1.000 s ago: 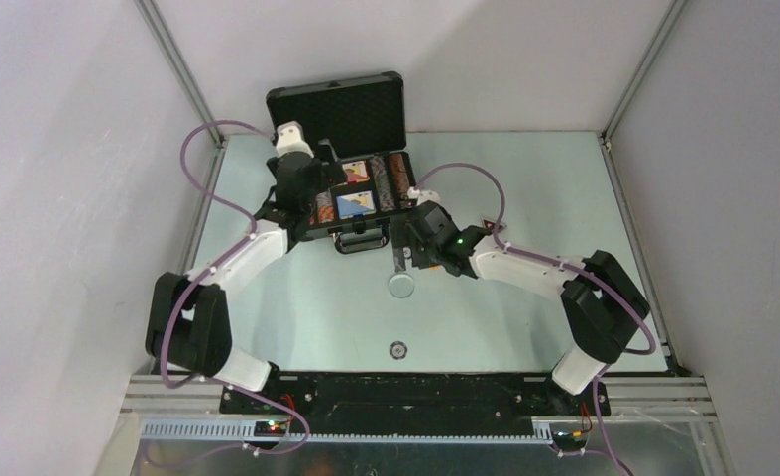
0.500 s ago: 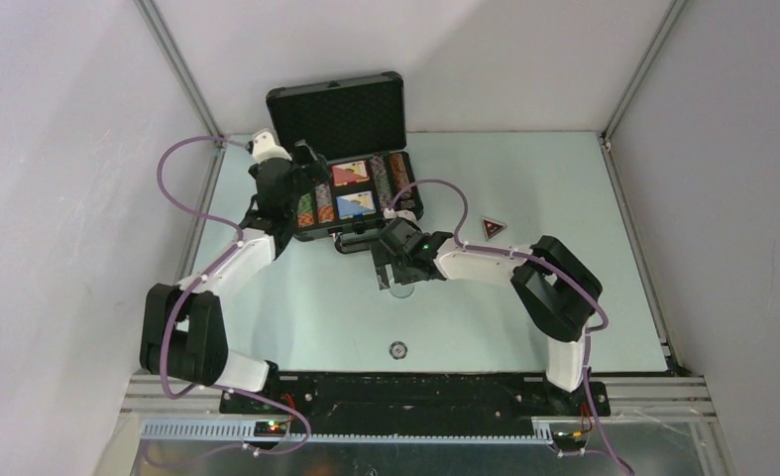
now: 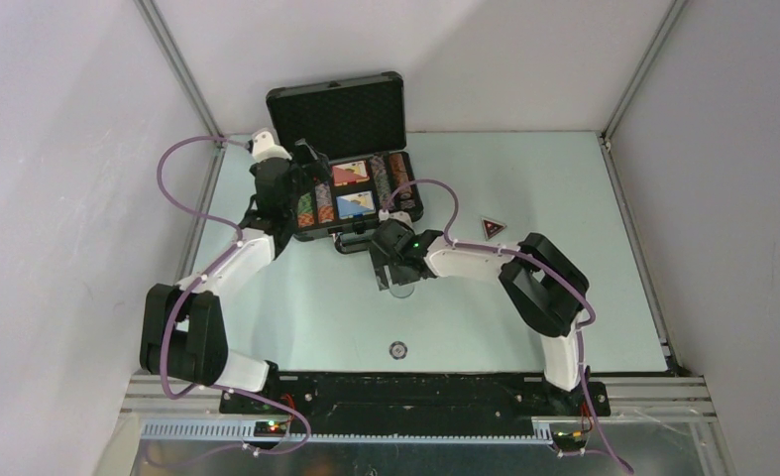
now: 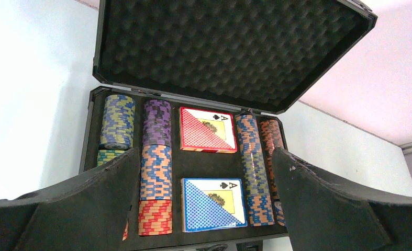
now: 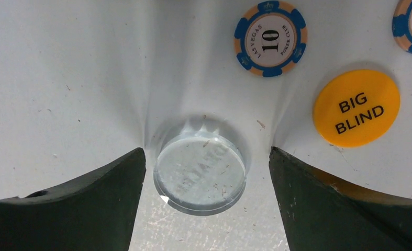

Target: Pack up texas hold em set

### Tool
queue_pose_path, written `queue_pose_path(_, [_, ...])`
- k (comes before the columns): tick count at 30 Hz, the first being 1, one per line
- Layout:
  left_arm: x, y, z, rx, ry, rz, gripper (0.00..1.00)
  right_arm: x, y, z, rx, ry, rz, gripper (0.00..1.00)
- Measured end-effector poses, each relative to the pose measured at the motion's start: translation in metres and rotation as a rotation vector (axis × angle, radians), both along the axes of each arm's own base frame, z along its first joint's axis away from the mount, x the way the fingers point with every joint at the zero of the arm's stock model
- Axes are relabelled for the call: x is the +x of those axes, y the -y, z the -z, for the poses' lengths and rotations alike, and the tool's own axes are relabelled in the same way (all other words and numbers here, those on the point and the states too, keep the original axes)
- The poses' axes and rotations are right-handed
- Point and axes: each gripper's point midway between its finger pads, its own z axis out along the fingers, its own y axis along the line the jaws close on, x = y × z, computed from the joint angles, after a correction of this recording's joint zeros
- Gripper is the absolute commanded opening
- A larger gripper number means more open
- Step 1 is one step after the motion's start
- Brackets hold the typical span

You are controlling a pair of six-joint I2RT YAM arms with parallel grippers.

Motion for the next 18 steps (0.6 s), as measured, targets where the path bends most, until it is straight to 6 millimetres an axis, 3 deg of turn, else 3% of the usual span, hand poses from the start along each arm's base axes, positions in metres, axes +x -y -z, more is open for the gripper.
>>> queue_pose_path(7, [0.0, -0.001, 0.0, -0.003, 0.0, 0.003, 1.0, -0.017, 0.002, 0.003, -0.07, -0.015, -0.039, 0.88])
queue_pose_path(11, [0.0, 0.0, 0.0, -0.004, 0.0, 0.007, 1.0, -0.021, 0.0, 0.003, -0.085, -0.014, -0.05, 0.8])
queue_pose_path(16, [0.0, -0.001, 0.0, -0.005, 0.0, 0.006, 1.0, -0.021, -0.001, 0.003, -0.088, -0.01, -0.056, 0.6])
queue_pose_path(18, [0.0, -0.001, 0.0, -0.006, 0.0, 0.006, 1.0, -0.021, 0.0, 0.003, -0.091, -0.009, -0.058, 0.57])
